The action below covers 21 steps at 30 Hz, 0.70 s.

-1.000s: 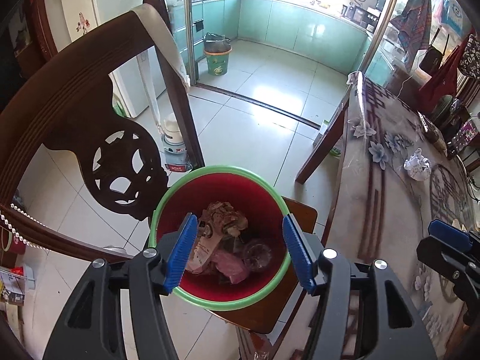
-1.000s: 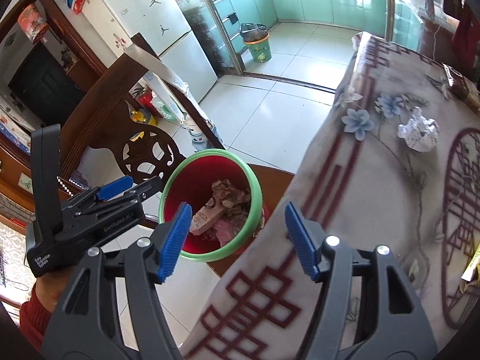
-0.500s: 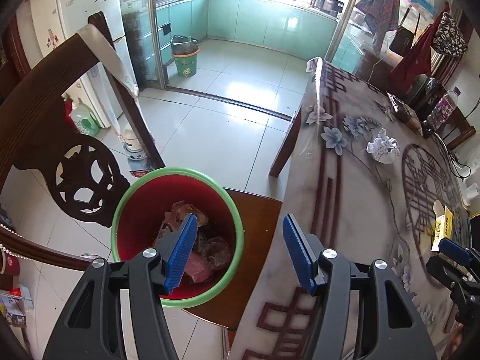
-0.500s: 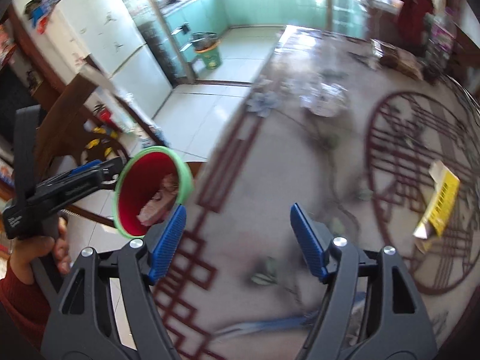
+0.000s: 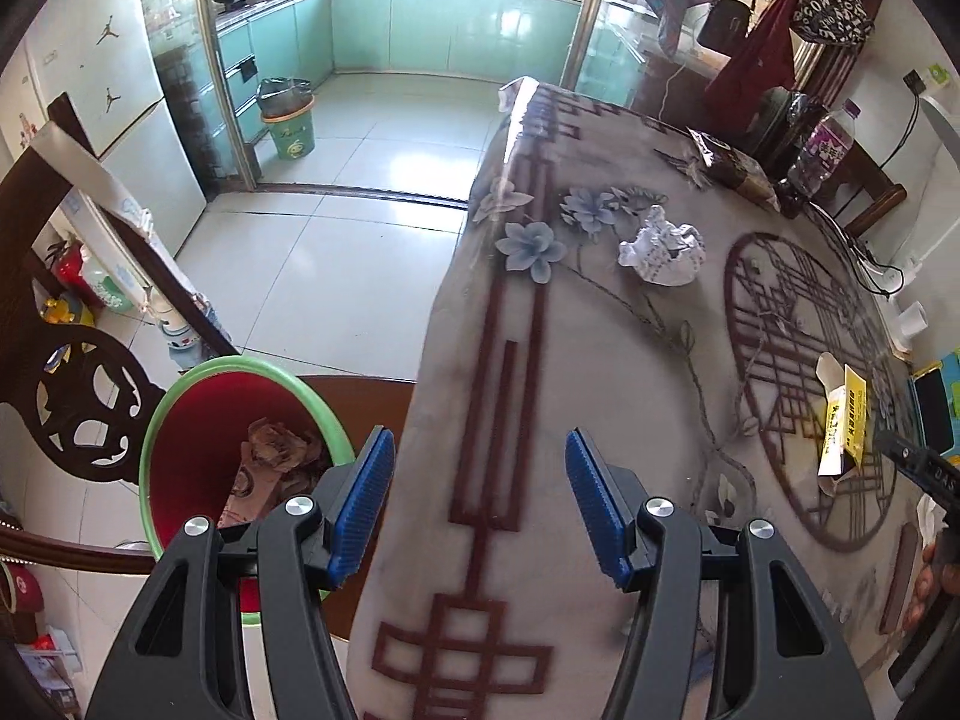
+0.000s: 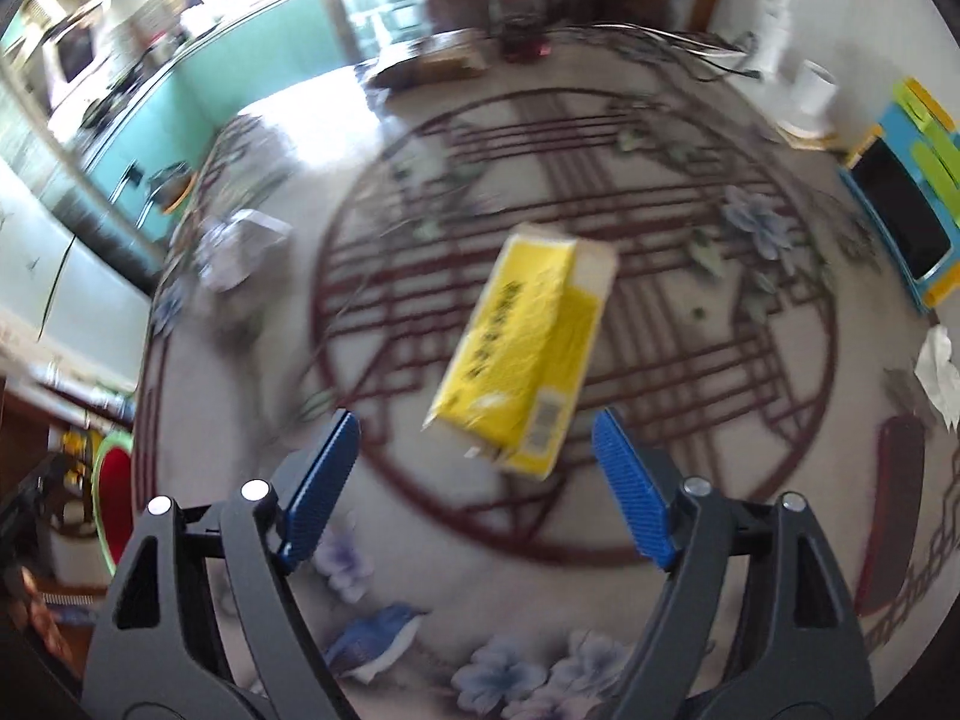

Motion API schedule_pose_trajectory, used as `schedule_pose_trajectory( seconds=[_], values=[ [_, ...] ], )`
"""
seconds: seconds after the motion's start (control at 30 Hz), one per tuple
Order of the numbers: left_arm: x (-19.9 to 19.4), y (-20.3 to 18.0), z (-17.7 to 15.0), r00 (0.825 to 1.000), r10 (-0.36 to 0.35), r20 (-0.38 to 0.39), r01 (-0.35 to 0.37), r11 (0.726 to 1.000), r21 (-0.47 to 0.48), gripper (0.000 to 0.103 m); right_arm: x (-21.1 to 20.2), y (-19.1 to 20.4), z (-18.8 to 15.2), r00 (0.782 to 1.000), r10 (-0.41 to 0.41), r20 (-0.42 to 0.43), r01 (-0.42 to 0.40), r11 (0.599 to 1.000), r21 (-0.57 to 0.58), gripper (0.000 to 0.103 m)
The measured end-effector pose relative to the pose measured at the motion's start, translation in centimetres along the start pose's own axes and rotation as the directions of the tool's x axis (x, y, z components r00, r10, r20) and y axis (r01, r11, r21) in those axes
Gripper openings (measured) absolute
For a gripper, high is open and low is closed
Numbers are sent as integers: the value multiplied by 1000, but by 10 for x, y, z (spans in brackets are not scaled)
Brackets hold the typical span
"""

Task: Collect trash
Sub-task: 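Move both open grippers back over the table, then grasp the crumpled white paper with left gripper while right grasps yellow medicine box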

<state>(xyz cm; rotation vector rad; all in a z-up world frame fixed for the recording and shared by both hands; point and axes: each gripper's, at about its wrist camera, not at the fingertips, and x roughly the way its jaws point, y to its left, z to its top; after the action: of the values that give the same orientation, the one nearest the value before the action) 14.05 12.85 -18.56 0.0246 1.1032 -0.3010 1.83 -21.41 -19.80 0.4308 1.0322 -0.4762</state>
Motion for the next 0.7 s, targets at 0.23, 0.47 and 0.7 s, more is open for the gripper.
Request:
schedule_pose_trajectory(
  seconds=[0.23, 0.47, 0.7],
  values=[
    [15, -49, 17, 999, -39, -11, 39, 999, 37, 58, 48, -11, 24, 998, -46, -40, 46, 999, 1, 79],
    [44, -87, 47, 998, -51, -24, 52, 996, 70, 59, 75, -14, 23, 993, -12, -120, 4, 998, -65, 43],
    [91, -130, 88, 997, -54, -53, 60, 990, 127, 63, 59, -23, 35, 995, 47, -87, -53, 997, -62, 39]
  ],
)
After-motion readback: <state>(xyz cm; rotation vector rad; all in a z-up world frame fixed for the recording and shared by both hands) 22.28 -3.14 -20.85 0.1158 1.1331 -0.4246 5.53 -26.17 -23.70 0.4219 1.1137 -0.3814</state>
